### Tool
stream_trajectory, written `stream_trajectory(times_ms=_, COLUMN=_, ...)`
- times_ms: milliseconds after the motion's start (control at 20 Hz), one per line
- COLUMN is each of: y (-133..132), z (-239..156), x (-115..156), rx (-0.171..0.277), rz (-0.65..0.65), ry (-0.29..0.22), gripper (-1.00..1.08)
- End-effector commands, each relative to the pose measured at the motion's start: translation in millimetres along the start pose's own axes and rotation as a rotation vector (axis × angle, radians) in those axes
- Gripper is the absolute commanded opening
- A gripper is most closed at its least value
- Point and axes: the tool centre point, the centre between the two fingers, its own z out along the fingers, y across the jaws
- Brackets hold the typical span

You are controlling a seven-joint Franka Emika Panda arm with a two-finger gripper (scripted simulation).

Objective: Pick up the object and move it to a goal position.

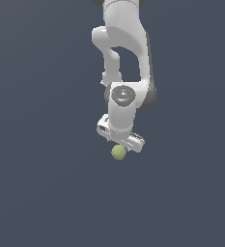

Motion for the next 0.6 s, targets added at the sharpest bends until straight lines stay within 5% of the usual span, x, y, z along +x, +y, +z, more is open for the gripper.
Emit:
stream_trajectory(times_ms=0, y=-2.8, z=3.1, x=0.8, rx=0.003, rz=0.032, ry=0.002, gripper=1.00)
stream_trajectory(times_ms=550, y=-5.7, z=10.0, x=0.9, rx=0.005, rz=0.061, ry=0.003, gripper=1.00)
